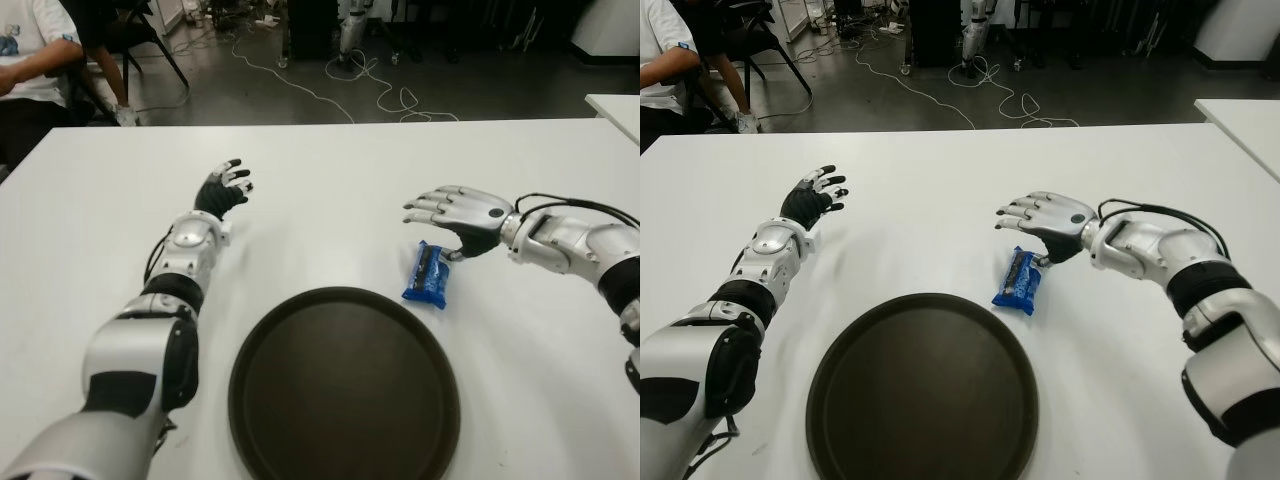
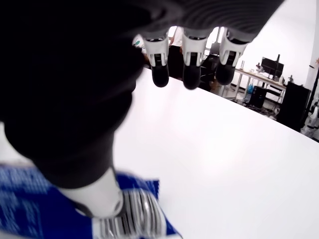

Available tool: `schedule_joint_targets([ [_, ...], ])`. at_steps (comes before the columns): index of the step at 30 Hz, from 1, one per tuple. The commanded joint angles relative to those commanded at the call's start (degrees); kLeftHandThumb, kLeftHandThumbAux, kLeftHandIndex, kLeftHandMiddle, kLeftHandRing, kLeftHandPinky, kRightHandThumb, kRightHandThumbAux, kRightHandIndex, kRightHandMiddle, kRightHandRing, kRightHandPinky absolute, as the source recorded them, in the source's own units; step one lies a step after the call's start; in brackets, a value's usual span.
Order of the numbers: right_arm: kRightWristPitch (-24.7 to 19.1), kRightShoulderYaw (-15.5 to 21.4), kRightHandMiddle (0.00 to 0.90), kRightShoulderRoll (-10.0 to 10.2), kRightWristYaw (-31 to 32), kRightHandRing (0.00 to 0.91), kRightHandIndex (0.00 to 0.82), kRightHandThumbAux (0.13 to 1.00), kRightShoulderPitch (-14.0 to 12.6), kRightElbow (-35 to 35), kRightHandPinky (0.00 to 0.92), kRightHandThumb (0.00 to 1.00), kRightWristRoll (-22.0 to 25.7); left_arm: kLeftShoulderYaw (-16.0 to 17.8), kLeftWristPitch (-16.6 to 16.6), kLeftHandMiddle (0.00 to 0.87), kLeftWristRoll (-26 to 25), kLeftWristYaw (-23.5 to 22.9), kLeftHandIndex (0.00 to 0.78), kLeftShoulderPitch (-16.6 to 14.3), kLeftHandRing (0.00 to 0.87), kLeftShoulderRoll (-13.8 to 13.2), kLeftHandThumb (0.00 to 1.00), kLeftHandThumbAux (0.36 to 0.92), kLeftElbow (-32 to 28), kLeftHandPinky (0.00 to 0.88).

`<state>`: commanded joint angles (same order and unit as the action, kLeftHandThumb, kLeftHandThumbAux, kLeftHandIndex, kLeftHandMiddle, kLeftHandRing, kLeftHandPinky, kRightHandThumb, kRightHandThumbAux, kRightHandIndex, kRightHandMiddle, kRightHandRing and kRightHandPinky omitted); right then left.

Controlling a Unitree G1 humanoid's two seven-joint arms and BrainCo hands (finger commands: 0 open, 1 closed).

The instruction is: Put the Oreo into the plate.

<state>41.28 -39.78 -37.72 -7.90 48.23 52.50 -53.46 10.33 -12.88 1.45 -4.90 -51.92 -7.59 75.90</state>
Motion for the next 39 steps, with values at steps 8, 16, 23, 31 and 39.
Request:
schedule_joint_targets([
  [8,-2.72,3.08,0.114,-0.93,8.13,0.101,0.101,0.85,-3.15,-7.1,0.097,0.17,2.99,0.15,-0.01,0.188,-0.16,-0.14,0.113,0.01,0.19,0.02,0.0,0.76,-0.01,0.205],
  [16,-1.79,5.74,0.12,-2.1,14.96,0.096,0.11,0.846,-5.45,-12.96,0.078,0.065,6.76,0.34,0.21,0.179,-0.36,-0.02,0.104,-0.05,0.181,0.13,0.0,0.762,-0.01,0.186],
  [23,-2.58,8.07,0.13,-2.43,18.65,0.099,0.119,0.854,-8.08,-17.12,0.083,0.069,8.83,0.19,0.31,0.175,-0.17,0.13,0.1,-0.12,0.18,0.17,0.0,0.761,0.01,0.197],
  [31,-3.05,6.77,0.126,0.06,17.3,0.088,0.112,0.845,-7.51,-11.98,0.067,0.038,6.8,0.21,0.18,0.184,-0.21,0.11,0.113,-0.1,0.184,0.23,0.0,0.766,-0.03,0.197],
  [39,-1.43,7.05,0.119,-1.15,17.77,0.09,0.116,0.87,-8.18,-14.7,0.099,0.095,6.62,0.26,0.5,0.183,-0.27,0.14,0.108,-0.24,0.184,0.22,0.0,0.762,-0.02,0.196],
])
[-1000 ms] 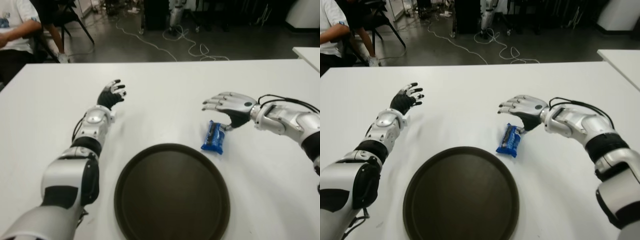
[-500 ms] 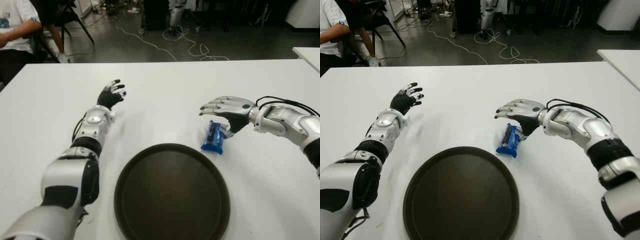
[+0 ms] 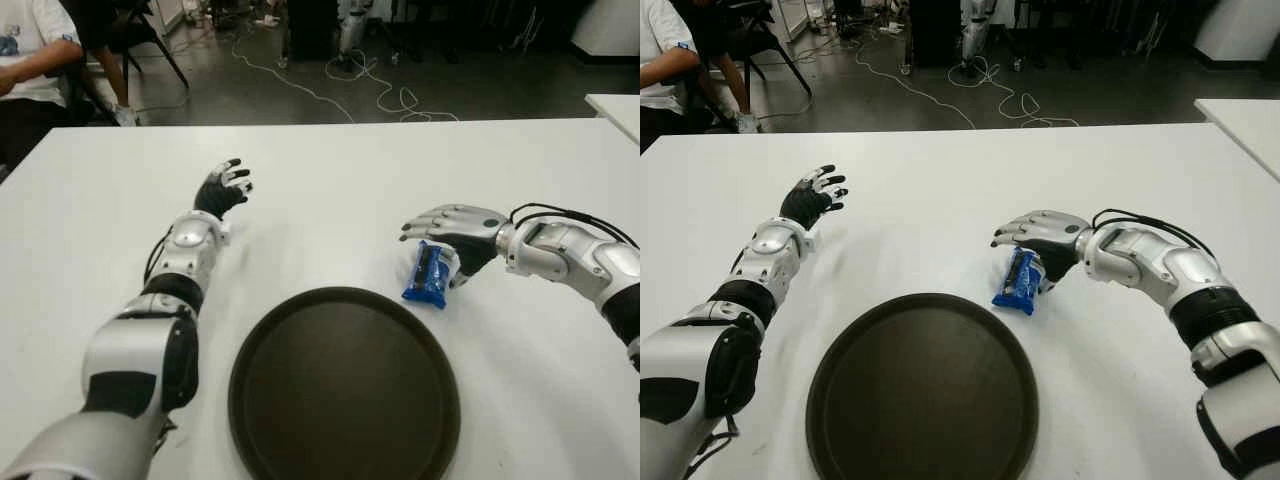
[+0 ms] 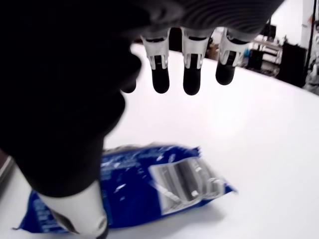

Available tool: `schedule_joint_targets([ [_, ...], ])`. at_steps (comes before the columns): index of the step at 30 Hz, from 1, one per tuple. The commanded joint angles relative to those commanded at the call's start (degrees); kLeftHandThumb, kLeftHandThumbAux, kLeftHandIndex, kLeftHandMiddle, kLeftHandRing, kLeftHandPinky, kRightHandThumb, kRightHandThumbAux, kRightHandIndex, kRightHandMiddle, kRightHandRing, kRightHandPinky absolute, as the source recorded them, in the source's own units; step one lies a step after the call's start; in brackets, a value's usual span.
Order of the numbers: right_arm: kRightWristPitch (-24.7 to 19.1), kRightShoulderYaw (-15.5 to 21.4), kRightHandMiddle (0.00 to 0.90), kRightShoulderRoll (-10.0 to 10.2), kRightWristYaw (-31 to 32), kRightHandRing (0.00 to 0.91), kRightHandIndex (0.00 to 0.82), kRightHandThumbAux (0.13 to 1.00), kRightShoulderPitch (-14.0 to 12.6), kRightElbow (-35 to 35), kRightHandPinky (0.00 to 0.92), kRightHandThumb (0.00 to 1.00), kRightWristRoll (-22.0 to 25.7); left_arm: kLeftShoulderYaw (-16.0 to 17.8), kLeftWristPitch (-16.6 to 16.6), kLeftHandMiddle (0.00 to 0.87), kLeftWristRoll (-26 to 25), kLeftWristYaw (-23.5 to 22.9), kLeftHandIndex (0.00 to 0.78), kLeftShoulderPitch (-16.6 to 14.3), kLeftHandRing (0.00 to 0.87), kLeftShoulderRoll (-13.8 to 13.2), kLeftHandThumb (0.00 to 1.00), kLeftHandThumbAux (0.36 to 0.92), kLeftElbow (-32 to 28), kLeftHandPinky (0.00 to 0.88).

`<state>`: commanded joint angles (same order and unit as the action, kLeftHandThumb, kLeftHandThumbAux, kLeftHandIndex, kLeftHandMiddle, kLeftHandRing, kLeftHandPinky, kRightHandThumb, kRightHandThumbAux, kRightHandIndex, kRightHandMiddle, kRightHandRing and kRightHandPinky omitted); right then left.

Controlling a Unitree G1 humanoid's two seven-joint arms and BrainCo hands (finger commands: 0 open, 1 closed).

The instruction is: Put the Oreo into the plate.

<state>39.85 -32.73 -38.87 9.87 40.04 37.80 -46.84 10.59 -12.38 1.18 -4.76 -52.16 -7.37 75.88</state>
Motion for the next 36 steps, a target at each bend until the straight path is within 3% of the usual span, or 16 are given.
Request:
schedule_joint_targets([
  [5,-1.46,1.7,0.104,-1.22,2.88,0.086,0.097,0.879,-2.93,-6.33,0.121,0.139,1.63,0.04,0.08,0.188,-0.03,-0.05,0.112,-0.01,0.191,0.0,0.0,0.759,0.04,0.207],
  [11,-2.61,3.22,0.094,-1.6,6.41,0.076,0.088,0.879,-4.39,-9.72,0.105,0.125,3.06,0.11,0.03,0.184,-0.07,-0.06,0.107,0.01,0.189,-0.01,0.0,0.761,0.06,0.206],
  [20,-2.99,4.77,0.094,-0.9,10.75,0.083,0.086,0.884,-5.51,-10.85,0.078,0.029,6.92,-0.04,-0.09,0.173,0.12,0.12,0.107,0.09,0.175,-0.04,0.0,0.77,0.07,0.184],
  [36,-4.11,6.82,0.085,-0.01,17.28,0.065,0.065,0.878,-5.84,-10.14,0.057,0.027,13.54,-0.05,-0.17,0.178,0.08,-0.27,0.107,0.15,0.178,-0.15,0.0,0.757,0.04,0.186],
])
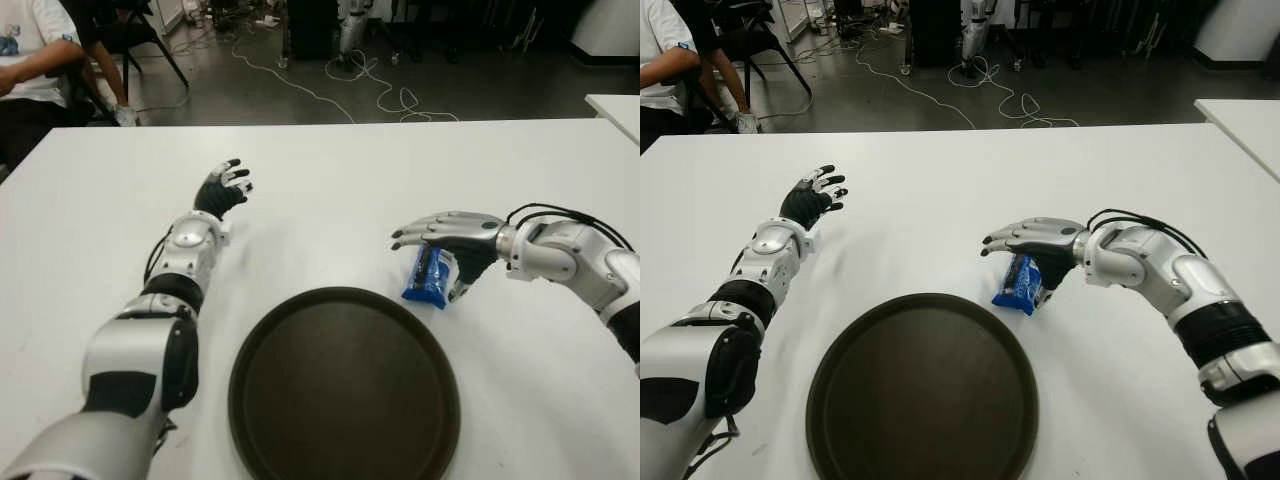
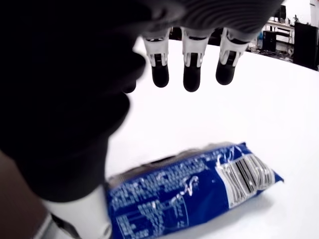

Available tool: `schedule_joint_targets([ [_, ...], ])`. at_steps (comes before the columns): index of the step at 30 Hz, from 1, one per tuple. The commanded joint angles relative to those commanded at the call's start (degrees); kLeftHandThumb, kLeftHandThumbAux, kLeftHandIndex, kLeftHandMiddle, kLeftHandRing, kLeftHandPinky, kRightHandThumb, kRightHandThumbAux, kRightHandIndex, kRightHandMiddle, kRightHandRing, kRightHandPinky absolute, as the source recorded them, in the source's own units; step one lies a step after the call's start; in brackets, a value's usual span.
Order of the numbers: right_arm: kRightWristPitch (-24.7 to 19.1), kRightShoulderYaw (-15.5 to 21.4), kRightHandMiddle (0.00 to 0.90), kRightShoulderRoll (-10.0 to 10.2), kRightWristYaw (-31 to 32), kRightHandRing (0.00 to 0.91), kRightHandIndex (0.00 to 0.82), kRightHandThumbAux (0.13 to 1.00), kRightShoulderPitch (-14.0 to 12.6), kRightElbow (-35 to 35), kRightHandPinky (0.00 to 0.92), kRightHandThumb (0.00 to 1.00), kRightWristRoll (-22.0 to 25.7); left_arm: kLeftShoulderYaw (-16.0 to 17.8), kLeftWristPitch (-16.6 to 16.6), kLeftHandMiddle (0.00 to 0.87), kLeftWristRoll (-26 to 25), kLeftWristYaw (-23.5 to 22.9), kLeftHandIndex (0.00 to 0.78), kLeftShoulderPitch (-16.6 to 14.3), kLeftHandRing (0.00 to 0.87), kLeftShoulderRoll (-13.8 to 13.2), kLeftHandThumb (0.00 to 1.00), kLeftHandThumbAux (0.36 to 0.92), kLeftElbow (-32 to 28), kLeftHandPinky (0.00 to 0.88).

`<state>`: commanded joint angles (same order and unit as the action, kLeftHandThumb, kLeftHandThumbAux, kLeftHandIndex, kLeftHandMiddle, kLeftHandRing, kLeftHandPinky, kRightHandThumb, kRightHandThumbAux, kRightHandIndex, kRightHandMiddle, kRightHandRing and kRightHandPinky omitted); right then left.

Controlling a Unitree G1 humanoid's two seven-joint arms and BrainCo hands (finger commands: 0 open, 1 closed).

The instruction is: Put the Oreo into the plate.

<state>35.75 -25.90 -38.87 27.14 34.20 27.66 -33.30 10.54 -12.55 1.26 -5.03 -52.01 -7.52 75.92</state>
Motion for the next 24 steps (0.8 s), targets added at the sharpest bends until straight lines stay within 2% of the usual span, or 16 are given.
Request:
schedule_joint_targets([
  [18,0.01,0.43,0.087,0.56,1.06,0.071,0.069,0.852,0.36,1.3,0.062,0.0,0.7,-0.01,0.07,0.179,0.04,0.15,0.11,0.05,0.185,-0.06,0.0,0.754,0.03,0.199],
  [24,2.86,-1.63,0.091,1.46,-2.03,0.079,0.072,0.853,3.48,8.47,0.073,0.0,-2.97,0.04,-0.06,0.184,-0.02,0.09,0.116,0.07,0.189,-0.08,0.0,0.76,-0.03,0.204],
])
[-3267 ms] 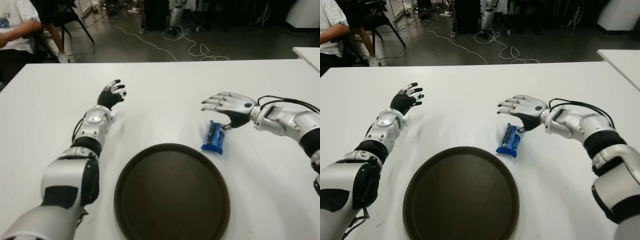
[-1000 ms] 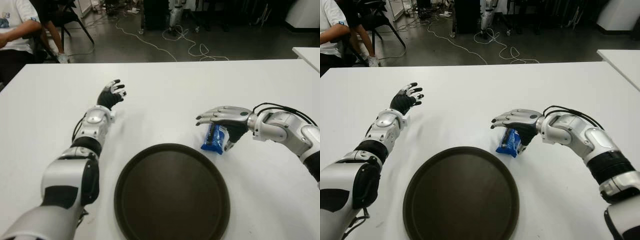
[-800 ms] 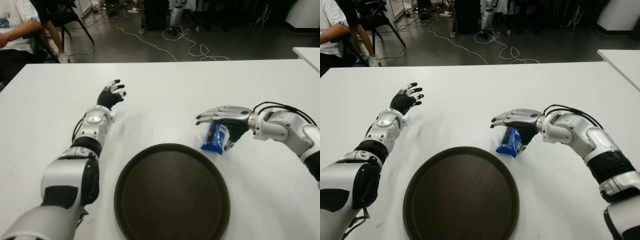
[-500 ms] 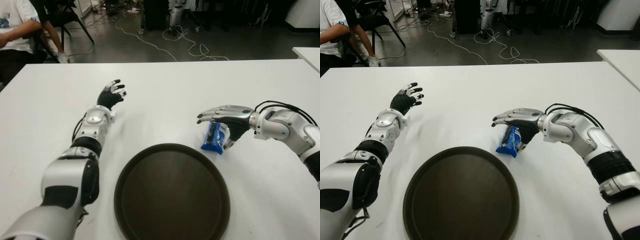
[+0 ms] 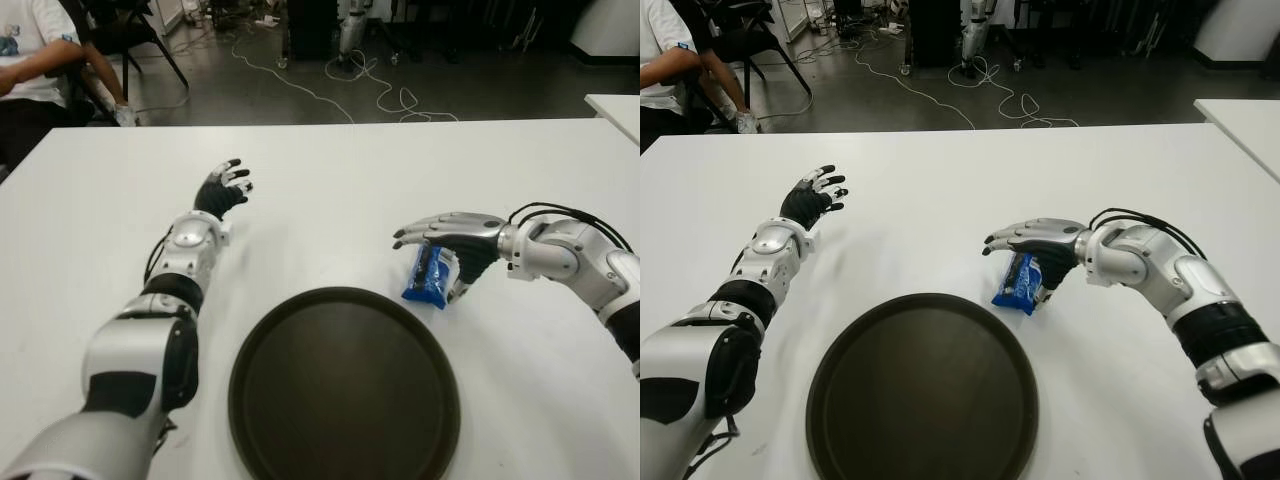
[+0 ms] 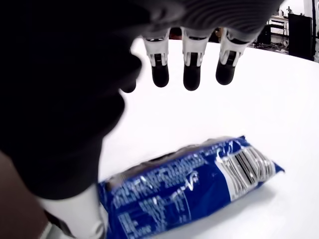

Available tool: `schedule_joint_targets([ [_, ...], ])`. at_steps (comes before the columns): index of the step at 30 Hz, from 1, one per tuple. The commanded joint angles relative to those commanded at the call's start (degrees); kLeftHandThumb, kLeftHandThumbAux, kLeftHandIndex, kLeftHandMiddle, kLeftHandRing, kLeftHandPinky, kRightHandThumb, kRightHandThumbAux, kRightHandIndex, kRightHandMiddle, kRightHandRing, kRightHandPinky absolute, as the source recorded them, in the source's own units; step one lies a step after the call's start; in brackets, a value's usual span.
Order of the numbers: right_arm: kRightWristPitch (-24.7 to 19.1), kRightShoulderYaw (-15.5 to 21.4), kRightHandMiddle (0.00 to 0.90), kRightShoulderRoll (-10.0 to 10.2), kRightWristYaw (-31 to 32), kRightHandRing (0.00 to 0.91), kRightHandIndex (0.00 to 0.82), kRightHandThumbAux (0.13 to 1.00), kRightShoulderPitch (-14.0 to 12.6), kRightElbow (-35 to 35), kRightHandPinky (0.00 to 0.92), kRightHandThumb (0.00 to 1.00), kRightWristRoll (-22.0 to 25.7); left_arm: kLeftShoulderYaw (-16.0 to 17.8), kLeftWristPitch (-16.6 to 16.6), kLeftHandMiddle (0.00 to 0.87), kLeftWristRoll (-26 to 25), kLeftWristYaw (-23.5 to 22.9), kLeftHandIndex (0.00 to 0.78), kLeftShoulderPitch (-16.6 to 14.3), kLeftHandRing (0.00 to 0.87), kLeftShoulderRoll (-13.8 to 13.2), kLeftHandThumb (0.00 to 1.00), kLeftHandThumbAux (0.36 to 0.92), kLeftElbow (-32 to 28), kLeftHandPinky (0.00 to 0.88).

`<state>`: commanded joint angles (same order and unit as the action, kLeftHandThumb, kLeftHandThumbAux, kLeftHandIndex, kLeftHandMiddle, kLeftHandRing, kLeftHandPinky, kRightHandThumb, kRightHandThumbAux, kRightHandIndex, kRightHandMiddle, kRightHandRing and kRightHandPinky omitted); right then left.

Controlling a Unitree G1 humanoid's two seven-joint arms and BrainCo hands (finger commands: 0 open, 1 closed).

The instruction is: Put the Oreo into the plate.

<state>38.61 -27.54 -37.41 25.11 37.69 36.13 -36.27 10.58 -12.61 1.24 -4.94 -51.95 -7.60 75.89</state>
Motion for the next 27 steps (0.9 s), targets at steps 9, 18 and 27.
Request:
schedule_joint_targets([
  [9,1.11,-0.84,0.092,0.88,-3.16,0.087,0.073,0.877,0.92,4.0,0.138,0.105,-2.73,-0.1,-0.22,0.186,0.12,0.12,0.114,0.09,0.19,-0.1,0.0,0.765,-0.06,0.209],
  [18,1.02,-0.75,0.089,1.06,-4.5,0.095,0.068,0.874,0.42,5.18,0.154,0.231,-2.67,-0.24,-0.18,0.177,0.25,-0.05,0.111,0.18,0.178,-0.25,0.0,0.754,-0.04,0.183],
  [27,1.56,-2.37,0.085,2.26,-7.73,0.09,0.06,0.894,0.62,7.9,0.147,0.189,-4.78,0.04,-0.18,0.191,-0.05,-0.06,0.114,0.17,0.196,-0.2,0.0,0.767,-0.05,0.216],
])
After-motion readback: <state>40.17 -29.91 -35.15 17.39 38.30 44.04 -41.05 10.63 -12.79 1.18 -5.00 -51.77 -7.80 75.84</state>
